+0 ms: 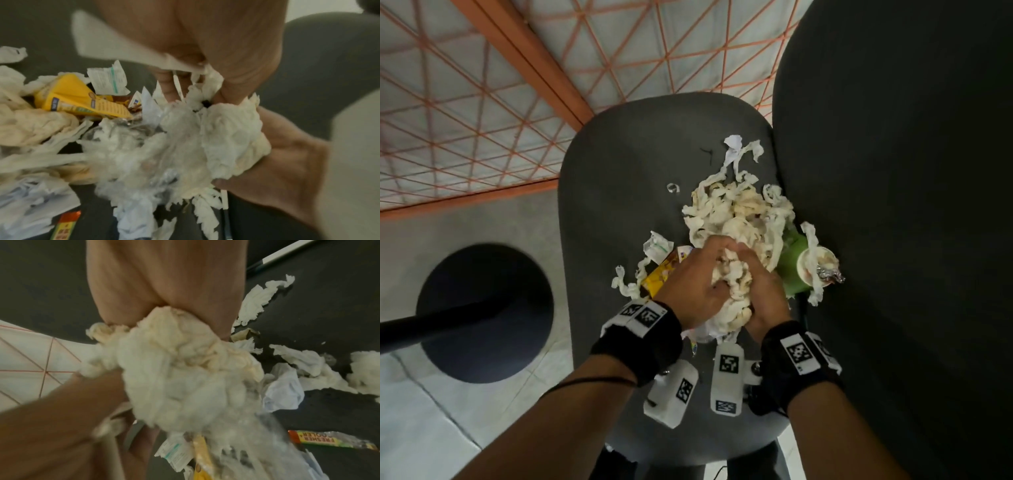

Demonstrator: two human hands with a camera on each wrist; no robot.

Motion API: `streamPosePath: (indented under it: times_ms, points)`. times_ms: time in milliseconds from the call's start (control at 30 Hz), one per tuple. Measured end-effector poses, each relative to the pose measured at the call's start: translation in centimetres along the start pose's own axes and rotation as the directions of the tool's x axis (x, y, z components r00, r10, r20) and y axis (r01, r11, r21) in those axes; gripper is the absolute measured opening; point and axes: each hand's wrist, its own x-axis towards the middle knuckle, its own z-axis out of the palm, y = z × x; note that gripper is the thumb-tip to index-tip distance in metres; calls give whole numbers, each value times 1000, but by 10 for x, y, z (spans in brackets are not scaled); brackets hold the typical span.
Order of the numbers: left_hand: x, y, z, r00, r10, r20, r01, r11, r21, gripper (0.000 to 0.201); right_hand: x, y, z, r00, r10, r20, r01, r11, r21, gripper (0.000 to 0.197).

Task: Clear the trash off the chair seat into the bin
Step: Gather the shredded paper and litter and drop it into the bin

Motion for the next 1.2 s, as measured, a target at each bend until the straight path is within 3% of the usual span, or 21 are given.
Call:
streamPosePath:
  times_ms: [100, 200, 267, 367, 433, 567, 633, 733, 767, 933, 1033, 1100, 1200]
  points:
    - [-19, 7, -4, 999, 19, -43, -17, 999, 36, 62, -4, -1, -1, 1000, -20, -17, 21, 996, 88, 46]
    - [-40, 8, 1, 994, 64, 85, -68, 996, 52, 85, -7, -1, -2, 998, -51, -34, 54, 992, 112, 42]
    - [-46, 4, 10, 993, 73, 89, -75, 997, 25, 91, -11, 1, 0, 997, -78, -22, 80, 993, 85, 42]
    - [-36, 1, 15, 1000, 19, 19, -19, 1000, 7, 94, -17, 4, 0, 997, -78, 6, 78, 997, -7, 42]
    - [-26, -1, 9, 998, -47, 35, 48, 999, -6, 97, -20, 4, -4, 997, -67, 29, 69, 994, -79, 41]
    - [-12, 1, -4, 982, -41, 186, 31, 998, 54, 90, -33, -3, -14, 971, 34, 237, -22, 998, -52, 39]
    - [-10, 4, -3, 981, -58, 188, 46, 997, 63, 84, -40, -1, -13, 945, 8, 328, 10, 999, -51, 48]
    - [-15, 3, 8, 997, -33, 68, 32, 999, 12, 74, -44, 6, -3, 970, -103, 219, 129, 986, -107, 79]
    - [-17, 2, 12, 999, -30, 40, 31, 999, -29, 72, -45, 7, 0, 975, -133, 181, 155, 981, -116, 82]
    - [-31, -4, 16, 1000, -18, -17, 14, 977, -214, 71, -50, 5, 1, 981, -64, 182, 83, 992, -100, 43]
    - [-42, -3, 9, 997, 33, 73, -9, 951, -309, 89, -51, 1, -3, 978, -49, 204, 67, 994, -83, 41]
    - [-47, -3, 3, 994, 51, 97, -25, 966, -256, 89, -52, -2, -4, 976, -87, 201, 112, 987, -117, 43]
    - [-55, -12, -6, 999, 26, -31, -32, 972, -231, 77, -56, -5, -4, 978, -146, 147, 172, 967, -189, 45]
